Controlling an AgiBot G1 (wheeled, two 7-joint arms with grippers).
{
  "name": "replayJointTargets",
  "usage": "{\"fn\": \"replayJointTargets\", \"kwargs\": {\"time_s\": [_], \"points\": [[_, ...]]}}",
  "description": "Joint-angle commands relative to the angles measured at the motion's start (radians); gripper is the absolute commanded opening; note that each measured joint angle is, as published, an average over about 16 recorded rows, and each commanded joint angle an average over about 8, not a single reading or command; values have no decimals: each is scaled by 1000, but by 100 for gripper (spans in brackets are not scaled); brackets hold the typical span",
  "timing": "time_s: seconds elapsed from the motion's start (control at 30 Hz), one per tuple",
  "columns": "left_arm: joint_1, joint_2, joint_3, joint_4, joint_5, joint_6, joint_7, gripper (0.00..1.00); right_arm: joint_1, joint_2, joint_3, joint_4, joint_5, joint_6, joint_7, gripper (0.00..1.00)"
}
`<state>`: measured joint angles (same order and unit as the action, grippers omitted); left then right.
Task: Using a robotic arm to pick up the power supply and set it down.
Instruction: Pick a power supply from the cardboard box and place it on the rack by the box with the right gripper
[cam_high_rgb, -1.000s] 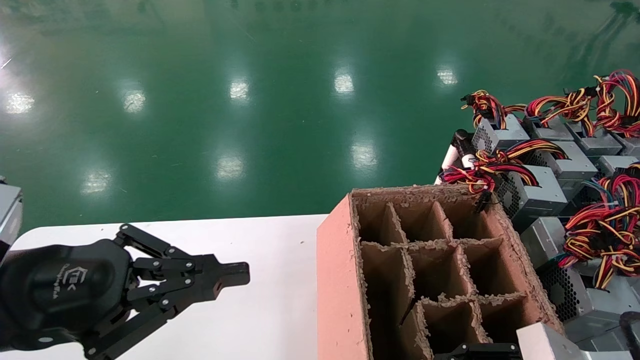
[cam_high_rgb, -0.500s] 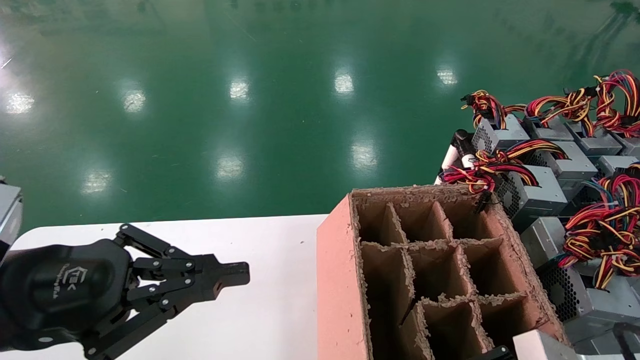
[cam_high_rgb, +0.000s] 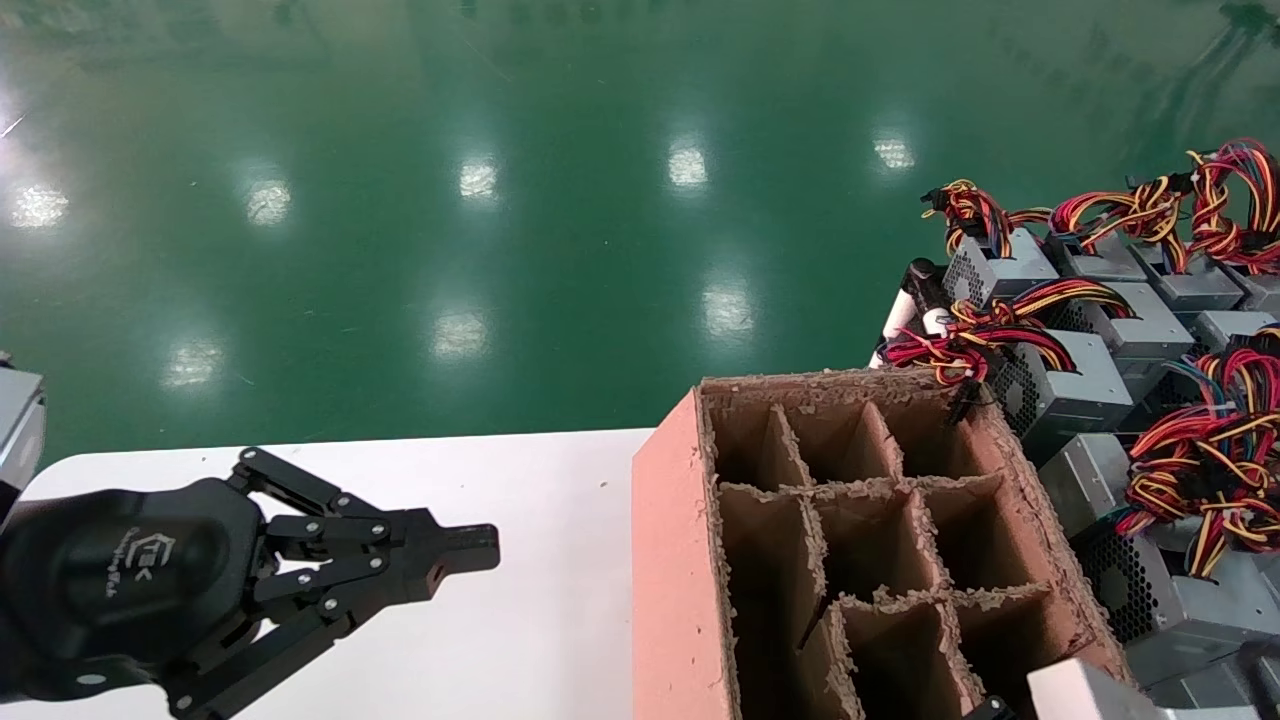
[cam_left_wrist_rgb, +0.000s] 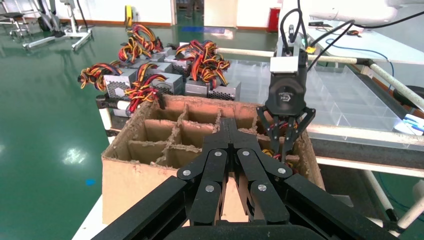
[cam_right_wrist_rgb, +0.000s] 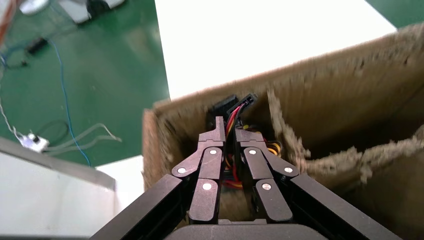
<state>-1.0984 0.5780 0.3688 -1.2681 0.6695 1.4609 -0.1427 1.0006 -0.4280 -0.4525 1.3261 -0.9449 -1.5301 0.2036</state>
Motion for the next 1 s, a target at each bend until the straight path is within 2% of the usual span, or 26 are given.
{"fn": "replayJointTargets", "kwargs": {"time_s": [0.03,0.33,0.57,0.8,1.0], "points": [[0,0,0,0,0,0,0,0,3,1,2,-2,17,-6,3,0],[0,0,0,0,0,0,0,0,27,46,39,4,126,-18,-10,0],[0,0,0,0,0,0,0,0,109,84,77,14,211,-30,-20,0],[0,0,0,0,0,0,0,0,266,114,105,19,242,-35,-33,0],[0,0,0,0,0,0,0,0,462,101,107,17,207,-35,-30,0]]}}
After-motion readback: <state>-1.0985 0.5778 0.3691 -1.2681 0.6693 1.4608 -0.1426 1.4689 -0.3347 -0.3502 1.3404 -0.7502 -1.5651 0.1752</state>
